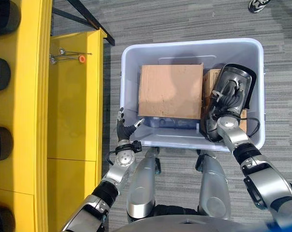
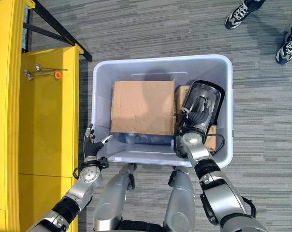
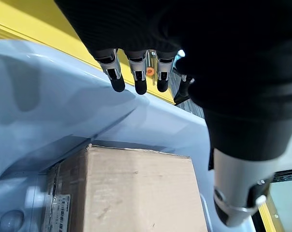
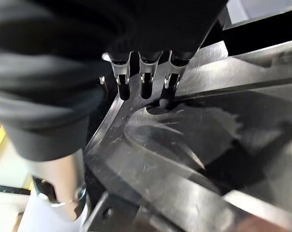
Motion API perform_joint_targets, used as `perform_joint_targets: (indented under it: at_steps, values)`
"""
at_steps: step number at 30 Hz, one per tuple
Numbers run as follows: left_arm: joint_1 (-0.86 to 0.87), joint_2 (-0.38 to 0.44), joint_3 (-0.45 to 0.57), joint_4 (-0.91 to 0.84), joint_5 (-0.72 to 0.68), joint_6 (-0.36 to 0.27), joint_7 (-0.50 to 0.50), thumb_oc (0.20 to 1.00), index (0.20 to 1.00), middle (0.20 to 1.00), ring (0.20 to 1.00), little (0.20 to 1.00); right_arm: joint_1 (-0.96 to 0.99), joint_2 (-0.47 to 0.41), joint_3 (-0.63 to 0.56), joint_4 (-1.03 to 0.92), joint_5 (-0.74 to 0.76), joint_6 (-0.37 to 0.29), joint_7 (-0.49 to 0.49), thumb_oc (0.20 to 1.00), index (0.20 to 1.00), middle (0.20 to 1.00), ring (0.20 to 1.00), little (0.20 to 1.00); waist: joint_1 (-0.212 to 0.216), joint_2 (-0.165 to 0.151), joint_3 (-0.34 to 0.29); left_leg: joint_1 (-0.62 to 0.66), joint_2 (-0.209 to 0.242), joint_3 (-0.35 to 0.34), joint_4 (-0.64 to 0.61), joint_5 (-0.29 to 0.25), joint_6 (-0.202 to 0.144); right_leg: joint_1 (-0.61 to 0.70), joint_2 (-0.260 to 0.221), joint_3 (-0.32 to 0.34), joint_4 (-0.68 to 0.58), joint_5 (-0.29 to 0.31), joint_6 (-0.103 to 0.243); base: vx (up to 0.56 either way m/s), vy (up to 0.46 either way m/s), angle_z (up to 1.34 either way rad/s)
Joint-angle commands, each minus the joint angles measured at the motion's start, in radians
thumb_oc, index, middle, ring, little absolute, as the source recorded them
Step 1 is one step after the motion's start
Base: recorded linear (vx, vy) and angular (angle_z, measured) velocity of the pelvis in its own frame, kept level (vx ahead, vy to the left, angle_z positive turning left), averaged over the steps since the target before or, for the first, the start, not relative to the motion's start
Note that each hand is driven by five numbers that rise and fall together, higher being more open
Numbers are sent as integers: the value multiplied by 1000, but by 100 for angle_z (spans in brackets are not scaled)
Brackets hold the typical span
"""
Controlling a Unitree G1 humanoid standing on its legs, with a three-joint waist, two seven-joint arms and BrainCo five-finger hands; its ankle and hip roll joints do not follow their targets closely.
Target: Move parts from the plastic box to the shelf.
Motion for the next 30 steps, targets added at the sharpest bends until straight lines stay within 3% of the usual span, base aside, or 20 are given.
perform_joint_targets:
  at_steps: [1,11,13,15,19,24,30]
  values:
    - [15,-4,-4,-59,-16,-51,-11,1000,1000,1000,1000,1000,-53,7,11,27,13,11,80,1000,1000,1000,1000,1000,14,21,-24,-110,12,-3,75,32,-6,-22,-33,-56,112,-68,-17,0,0,0]
    - [31,9,0,-65,-23,-55,-66,1000,1000,1000,1000,1000,-148,-12,114,35,-227,6,294,1000,1000,1000,1000,1000,49,33,-24,-147,-3,-14,89,35,-3,-69,-49,-66,159,-79,-16,-7,-13,5]
    - [36,21,4,-69,-21,-56,-90,1000,1000,1000,1000,1000,-182,-10,205,7,-297,32,414,1000,1000,1000,1000,1000,67,30,-24,-158,-8,-23,96,37,-3,-75,-51,-75,166,-78,-16,-13,-68,7]
    - [37,26,2,-72,-19,-55,-99,1000,1000,1000,1000,1000,-199,-3,238,7,-336,36,423,1000,1000,1000,1000,1000,76,30,-24,-161,-9,-26,98,37,-4,-75,-53,-81,168,-78,-16,-9,-65,14]
    - [50,44,4,-78,-16,-64,-134,1000,1000,1000,1000,1000,-253,6,341,-4,-478,12,539,1000,1000,1000,1000,1000,105,27,-24,-168,-11,-40,100,40,-5,-76,-54,-95,176,-78,-14,-17,-83,13]
    - [62,60,3,-83,-6,-68,-147,1000,1000,1000,1000,1000,-265,5,415,-24,-530,-7,596,1000,1000,1000,1000,1000,121,16,-24,-166,-9,-48,95,42,-5,-69,-53,-106,171,-74,-9,-11,-80,12]
    - [67,72,-4,-90,4,-73,-160,1000,1000,1000,1000,1000,-282,-26,522,-71,-770,-53,639,1000,1000,1000,1000,1000,131,1,-24,-161,-2,-53,90,44,-5,-55,-49,-117,161,-71,-1,-6,-58,1]
